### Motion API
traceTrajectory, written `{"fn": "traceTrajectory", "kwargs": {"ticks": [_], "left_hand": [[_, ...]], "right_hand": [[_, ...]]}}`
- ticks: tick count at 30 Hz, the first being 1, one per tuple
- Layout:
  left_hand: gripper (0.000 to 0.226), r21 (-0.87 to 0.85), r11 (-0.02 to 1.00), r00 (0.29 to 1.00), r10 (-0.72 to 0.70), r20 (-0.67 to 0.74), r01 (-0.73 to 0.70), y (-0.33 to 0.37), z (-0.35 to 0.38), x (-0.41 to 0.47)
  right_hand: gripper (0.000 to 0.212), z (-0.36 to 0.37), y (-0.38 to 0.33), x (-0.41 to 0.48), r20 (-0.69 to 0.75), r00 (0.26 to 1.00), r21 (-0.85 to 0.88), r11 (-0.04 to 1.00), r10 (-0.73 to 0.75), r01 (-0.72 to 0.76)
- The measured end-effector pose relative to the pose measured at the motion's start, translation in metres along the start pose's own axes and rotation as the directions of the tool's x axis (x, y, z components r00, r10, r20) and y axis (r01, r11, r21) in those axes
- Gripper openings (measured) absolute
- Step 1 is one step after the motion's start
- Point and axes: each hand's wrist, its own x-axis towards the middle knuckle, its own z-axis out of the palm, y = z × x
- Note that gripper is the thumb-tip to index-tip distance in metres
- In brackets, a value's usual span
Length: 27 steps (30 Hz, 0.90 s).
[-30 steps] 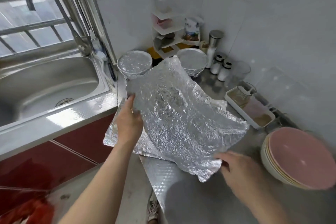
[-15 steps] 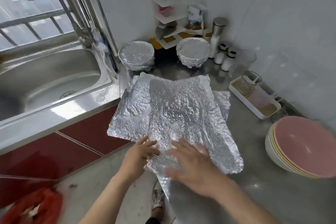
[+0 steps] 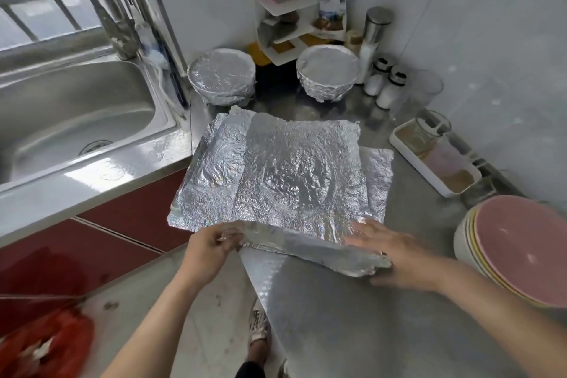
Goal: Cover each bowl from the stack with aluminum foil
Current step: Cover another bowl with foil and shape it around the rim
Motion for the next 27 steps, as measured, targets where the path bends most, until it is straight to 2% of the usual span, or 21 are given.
{"fn": "traceTrajectory", "kwargs": {"ticks": [3, 5, 8, 10, 14, 16, 21, 27], "left_hand": [[0.023, -0.012, 0.999, 0.999, -0.038, -0.031, 0.037, -0.004, -0.001, 0.008], [0.015, 0.035, 0.998, 0.998, -0.052, -0.044, 0.053, -0.007, -0.001, 0.017], [0.023, 0.138, 0.989, 0.997, -0.053, -0.050, 0.060, -0.001, 0.001, 0.027], [0.027, 0.209, 0.975, 0.996, -0.063, -0.061, 0.074, 0.008, 0.004, 0.030], [0.026, 0.307, 0.940, 0.987, -0.115, -0.113, 0.145, 0.016, 0.011, 0.035], [0.025, 0.331, 0.927, 0.980, -0.136, -0.145, 0.178, 0.018, 0.015, 0.035], [0.030, 0.339, 0.917, 0.969, -0.152, -0.196, 0.212, 0.015, 0.021, 0.032], [0.012, 0.259, 0.944, 0.963, -0.146, -0.228, 0.205, 0.013, 0.025, 0.032]], "right_hand": [[0.059, -0.002, -0.002, 0.003, -0.096, 0.981, 0.225, 0.963, 0.170, -0.145], [0.044, -0.001, -0.005, 0.008, -0.176, 0.945, 0.307, 0.927, 0.276, -0.213], [0.045, -0.001, -0.011, 0.015, -0.278, 0.885, 0.367, 0.892, 0.374, -0.262], [0.050, -0.001, -0.013, 0.021, -0.275, 0.857, 0.461, 0.842, 0.436, -0.281], [0.032, 0.002, -0.014, 0.033, -0.253, 0.802, 0.560, 0.758, 0.542, -0.336], [0.030, 0.006, -0.015, 0.039, -0.245, 0.786, 0.566, 0.742, 0.568, -0.360], [0.036, 0.013, -0.015, 0.052, -0.279, 0.742, 0.445, 0.767, 0.609, -0.462], [0.038, 0.016, -0.021, 0.061, -0.327, 0.699, 0.346, 0.769, 0.635, -0.537]]}}
